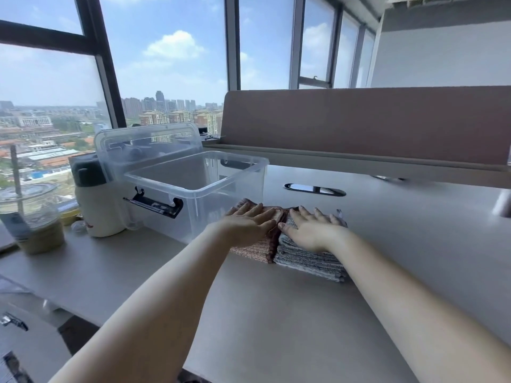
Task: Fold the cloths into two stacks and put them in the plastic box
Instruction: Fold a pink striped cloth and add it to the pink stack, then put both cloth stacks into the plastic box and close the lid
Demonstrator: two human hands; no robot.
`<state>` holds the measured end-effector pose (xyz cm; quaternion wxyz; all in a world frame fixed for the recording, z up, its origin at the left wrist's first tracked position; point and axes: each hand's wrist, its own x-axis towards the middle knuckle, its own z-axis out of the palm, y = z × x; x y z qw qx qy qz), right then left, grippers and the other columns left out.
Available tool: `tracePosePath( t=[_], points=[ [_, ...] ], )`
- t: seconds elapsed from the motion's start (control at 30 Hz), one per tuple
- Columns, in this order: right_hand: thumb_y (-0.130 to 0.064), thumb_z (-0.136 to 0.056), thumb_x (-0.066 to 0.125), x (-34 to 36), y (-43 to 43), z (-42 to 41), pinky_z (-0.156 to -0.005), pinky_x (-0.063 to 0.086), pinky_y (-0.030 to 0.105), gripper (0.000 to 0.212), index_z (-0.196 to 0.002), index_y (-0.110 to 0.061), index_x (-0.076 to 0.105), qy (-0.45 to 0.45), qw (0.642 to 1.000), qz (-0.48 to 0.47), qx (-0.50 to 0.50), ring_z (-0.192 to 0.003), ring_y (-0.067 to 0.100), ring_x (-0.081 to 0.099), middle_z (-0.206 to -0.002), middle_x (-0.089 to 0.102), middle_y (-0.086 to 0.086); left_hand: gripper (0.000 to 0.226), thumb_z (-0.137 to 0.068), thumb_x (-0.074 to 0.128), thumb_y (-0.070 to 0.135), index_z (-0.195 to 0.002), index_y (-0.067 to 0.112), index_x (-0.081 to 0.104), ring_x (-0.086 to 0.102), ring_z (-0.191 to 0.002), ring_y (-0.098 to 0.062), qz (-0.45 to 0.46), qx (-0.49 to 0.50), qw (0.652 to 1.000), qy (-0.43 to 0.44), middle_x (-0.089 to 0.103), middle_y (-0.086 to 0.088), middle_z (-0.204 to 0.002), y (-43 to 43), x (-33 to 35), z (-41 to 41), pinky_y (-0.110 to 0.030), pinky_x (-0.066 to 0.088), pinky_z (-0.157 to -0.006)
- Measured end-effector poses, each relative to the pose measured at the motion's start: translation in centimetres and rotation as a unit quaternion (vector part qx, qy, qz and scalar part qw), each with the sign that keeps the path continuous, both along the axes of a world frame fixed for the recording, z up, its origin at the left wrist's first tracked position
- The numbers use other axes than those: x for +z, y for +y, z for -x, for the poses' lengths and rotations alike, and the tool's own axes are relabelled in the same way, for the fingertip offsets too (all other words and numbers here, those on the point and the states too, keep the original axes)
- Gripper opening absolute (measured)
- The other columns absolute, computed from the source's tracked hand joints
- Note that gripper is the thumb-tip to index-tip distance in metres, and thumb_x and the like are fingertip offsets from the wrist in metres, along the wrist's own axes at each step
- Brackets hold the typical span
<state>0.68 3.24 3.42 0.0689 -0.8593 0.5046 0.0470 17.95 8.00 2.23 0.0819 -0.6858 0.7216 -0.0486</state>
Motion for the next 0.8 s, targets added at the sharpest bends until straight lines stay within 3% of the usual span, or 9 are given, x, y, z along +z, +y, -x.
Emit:
tracePosePath(
  t=[0.17, 0.3, 0.43, 0.53, 0.6, 0.63, 0.7, 0.8],
  points=[
    [-0.064, -0.092, 0.007, -0.9, 0.2, -0.2, -0.117, -0.007, 0.048, 0.070, -0.151, -0.029, -0.004, -0.002, 1.000, 0.019, -0.002, -0.147, 0.023, -0.009, -0.159, -0.012, -0.004, 0.064, -0.086, -0.001, 0.058, -0.148, 0.039, -0.009, -0.012, -0.147, -0.023, 0.013, 0.039, 0.999, 0.024, -0.008, 0.005, -0.160, -0.9, -1.5, 0.0, -0.048, 0.001, -0.118],
    [-0.065, -0.092, 0.007, -1.2, 0.3, -0.1, -0.117, -0.008, 0.047, 0.070, -0.151, -0.029, -0.004, -0.018, 1.000, 0.022, -0.003, -0.147, 0.023, -0.009, -0.159, -0.012, -0.004, 0.068, -0.083, -0.002, 0.060, -0.148, 0.040, -0.008, -0.013, -0.147, -0.023, 0.019, 0.050, 0.997, 0.049, -0.008, 0.005, -0.160, -1.1, -1.5, 0.1, -0.048, 0.000, -0.118],
    [-0.067, -0.090, 0.010, -0.4, 0.0, 0.3, -0.116, -0.008, 0.045, 0.071, -0.151, -0.032, 0.000, -0.055, 0.998, 0.007, 0.012, -0.147, 0.023, -0.008, -0.160, -0.008, -0.006, 0.088, -0.066, -0.012, 0.072, -0.148, 0.043, -0.001, -0.010, -0.147, -0.020, 0.000, 0.037, 0.996, 0.076, -0.004, 0.008, -0.160, -0.7, -0.2, 0.1, -0.048, 0.000, -0.118],
    [-0.062, -0.093, 0.021, 2.2, -0.5, 1.3, -0.117, 0.007, 0.041, 0.067, -0.151, -0.027, 0.013, -0.121, 0.992, 0.009, 0.045, -0.147, 0.024, 0.009, -0.160, 0.008, -0.003, 0.058, -0.092, 0.021, 0.062, -0.146, 0.041, 0.024, 0.018, -0.145, -0.020, 0.065, 0.033, 0.983, 0.169, 0.016, 0.009, -0.158, -0.4, 2.4, 0.3, -0.043, 0.017, -0.118],
    [-0.055, -0.095, 0.034, 4.1, -1.1, 2.2, -0.104, 0.026, 0.028, 0.062, -0.148, -0.024, 0.026, -0.183, 0.981, -0.019, 0.055, -0.140, 0.021, 0.029, -0.156, 0.026, -0.002, 0.045, -0.097, 0.036, 0.047, -0.140, 0.036, 0.037, 0.043, -0.133, -0.021, 0.131, 0.029, 0.965, 0.225, 0.035, 0.007, -0.151, -0.4, 4.1, 0.6, -0.040, 0.037, -0.107],
    [-0.054, -0.094, 0.038, 4.9, -1.6, 2.5, -0.096, 0.028, 0.023, 0.062, -0.147, -0.025, 0.028, -0.203, 0.977, -0.035, 0.058, -0.137, 0.019, 0.035, -0.154, 0.030, -0.004, 0.043, -0.097, 0.039, 0.044, -0.138, 0.035, 0.041, 0.051, -0.125, -0.021, 0.151, 0.035, 0.957, 0.247, 0.041, 0.006, -0.147, -0.6, 4.7, 0.7, -0.039, 0.044, -0.101],
    [-0.055, -0.091, 0.043, 5.9, -2.6, 2.8, -0.091, 0.028, 0.021, 0.063, -0.146, -0.026, 0.030, -0.217, 0.972, -0.054, 0.065, -0.136, 0.015, 0.036, -0.153, 0.031, -0.007, 0.040, -0.096, 0.041, 0.043, -0.135, 0.034, 0.045, 0.056, -0.117, -0.021, 0.170, 0.052, 0.944, 0.278, 0.046, 0.004, -0.143, -1.2, 5.7, 1.0, -0.039, 0.047, -0.096],
    [-0.056, -0.090, 0.046, 6.7, -4.2, 2.7, -0.097, 0.032, 0.025, 0.065, -0.145, -0.026, 0.030, -0.207, 0.971, -0.089, 0.076, -0.136, 0.014, 0.036, -0.153, 0.031, -0.006, 0.038, -0.095, 0.045, 0.041, -0.132, 0.032, 0.049, 0.054, -0.119, -0.018, 0.165, 0.076, 0.928, 0.325, 0.050, 0.004, -0.139, -2.0, 6.4, 1.2, -0.037, 0.044, -0.099]
  ],
)
